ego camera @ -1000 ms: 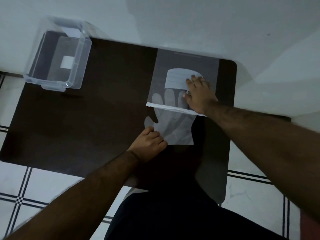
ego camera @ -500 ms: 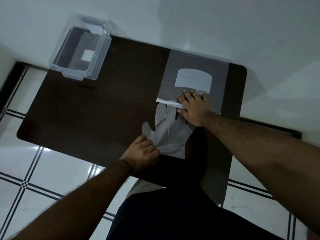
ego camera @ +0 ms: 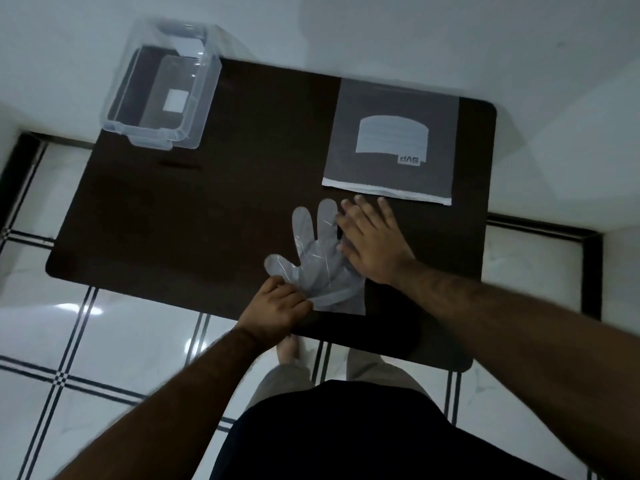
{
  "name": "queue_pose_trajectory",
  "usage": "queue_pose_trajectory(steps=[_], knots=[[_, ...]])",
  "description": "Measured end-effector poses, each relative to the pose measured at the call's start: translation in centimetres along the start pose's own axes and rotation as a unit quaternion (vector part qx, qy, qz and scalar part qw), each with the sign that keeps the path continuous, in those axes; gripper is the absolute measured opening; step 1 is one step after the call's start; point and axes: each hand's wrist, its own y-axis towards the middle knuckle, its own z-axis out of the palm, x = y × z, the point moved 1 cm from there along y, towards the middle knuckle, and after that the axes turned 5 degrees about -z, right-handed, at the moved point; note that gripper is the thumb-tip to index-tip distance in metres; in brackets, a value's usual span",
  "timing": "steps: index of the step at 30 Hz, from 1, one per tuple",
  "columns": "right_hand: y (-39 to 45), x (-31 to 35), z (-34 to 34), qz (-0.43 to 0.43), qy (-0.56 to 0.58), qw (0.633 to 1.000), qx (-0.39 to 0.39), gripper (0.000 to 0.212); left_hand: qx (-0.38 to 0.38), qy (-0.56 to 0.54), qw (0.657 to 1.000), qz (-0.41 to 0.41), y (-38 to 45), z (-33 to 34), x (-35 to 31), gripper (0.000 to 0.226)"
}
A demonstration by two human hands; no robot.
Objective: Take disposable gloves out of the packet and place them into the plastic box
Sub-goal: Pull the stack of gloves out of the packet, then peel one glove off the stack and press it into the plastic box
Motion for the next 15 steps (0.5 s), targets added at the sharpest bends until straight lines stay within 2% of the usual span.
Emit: queue_pose_trajectory(steps=[6, 10, 15], knots=[[-2.8, 7.6, 1.7, 0.024, 0.039, 0.999, -0.019, 0.062, 0.014, -0.014, 1.0, 0.023, -1.8, -1.4, 3.0, 0.007], [-4.5, 12.3, 3.0, 0.064, 0.043, 0.995, -0.064, 0.053, 0.052, -0.015, 0.998, 0.027, -2.9, -2.2, 4.6, 0.02], [-4.9, 15.6, 3.4, 0.136, 0.06, 0.989, -0.008, 0.053, 0.099, -0.022, 0.995, 0.02, -4.0, -3.3, 5.6, 0.033]])
